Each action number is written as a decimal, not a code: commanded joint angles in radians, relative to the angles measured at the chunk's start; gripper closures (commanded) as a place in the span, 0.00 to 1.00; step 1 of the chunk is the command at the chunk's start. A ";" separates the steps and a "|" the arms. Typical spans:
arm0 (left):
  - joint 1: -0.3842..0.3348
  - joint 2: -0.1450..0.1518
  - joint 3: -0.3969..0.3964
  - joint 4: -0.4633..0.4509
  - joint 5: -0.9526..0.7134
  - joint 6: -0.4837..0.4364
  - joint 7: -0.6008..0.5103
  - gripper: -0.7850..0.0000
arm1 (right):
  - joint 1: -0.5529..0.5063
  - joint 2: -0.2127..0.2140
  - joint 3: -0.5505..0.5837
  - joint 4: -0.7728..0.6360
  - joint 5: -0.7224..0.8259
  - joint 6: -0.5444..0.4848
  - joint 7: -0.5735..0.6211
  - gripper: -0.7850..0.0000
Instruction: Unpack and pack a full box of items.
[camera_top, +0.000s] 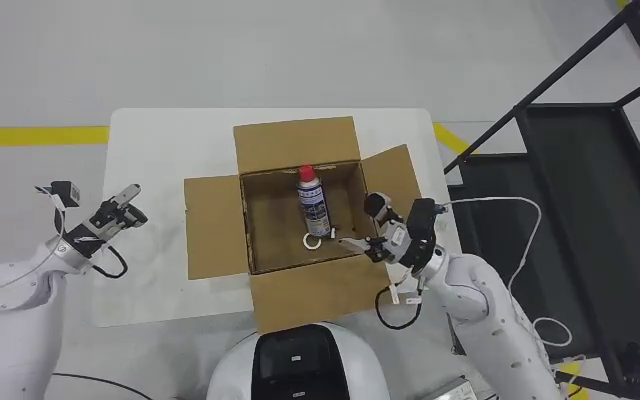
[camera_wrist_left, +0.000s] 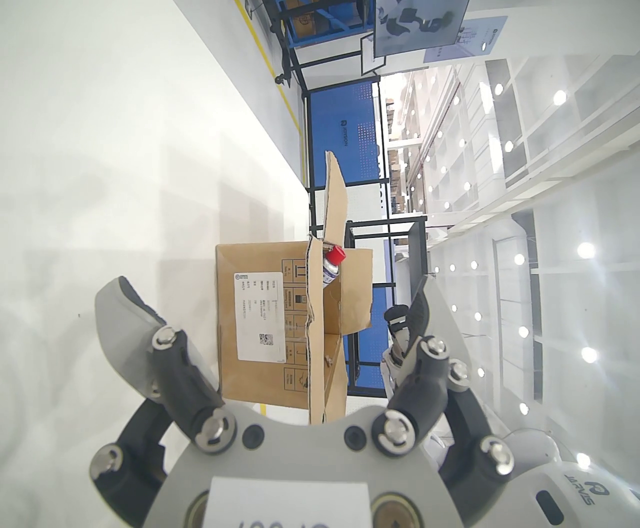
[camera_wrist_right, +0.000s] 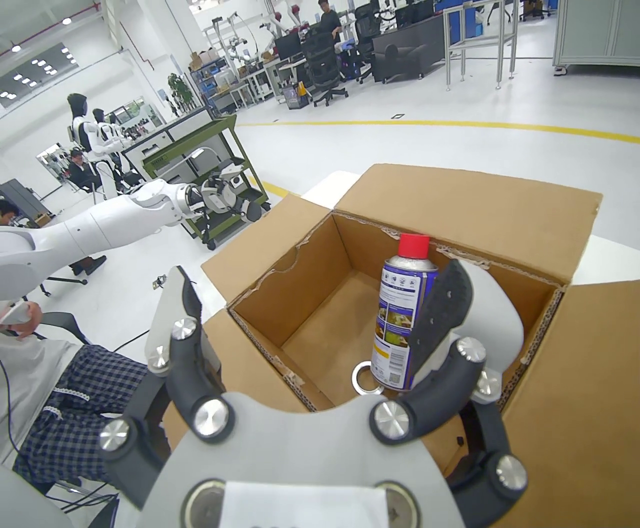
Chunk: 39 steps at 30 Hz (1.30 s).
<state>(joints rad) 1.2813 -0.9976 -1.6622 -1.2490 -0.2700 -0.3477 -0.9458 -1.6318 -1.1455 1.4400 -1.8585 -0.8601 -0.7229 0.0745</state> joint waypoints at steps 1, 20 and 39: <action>0.000 0.000 0.000 0.000 0.000 0.000 0.000 0.00 | 0.000 0.000 0.000 0.000 -0.009 0.000 0.000 0.00; -0.056 -0.024 0.124 0.029 0.000 0.030 0.092 0.00 | 0.004 0.022 0.068 -0.031 0.430 -0.054 0.177 0.00; -0.131 -0.045 0.199 0.107 -0.079 -0.025 0.094 0.00 | -0.006 0.041 0.135 -0.035 0.674 0.004 0.325 0.00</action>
<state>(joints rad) 1.1508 -1.0427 -1.4631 -1.1419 -0.3494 -0.3726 -0.8519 -1.6377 -1.1041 1.5750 -1.8935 -0.1867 -0.7184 0.3994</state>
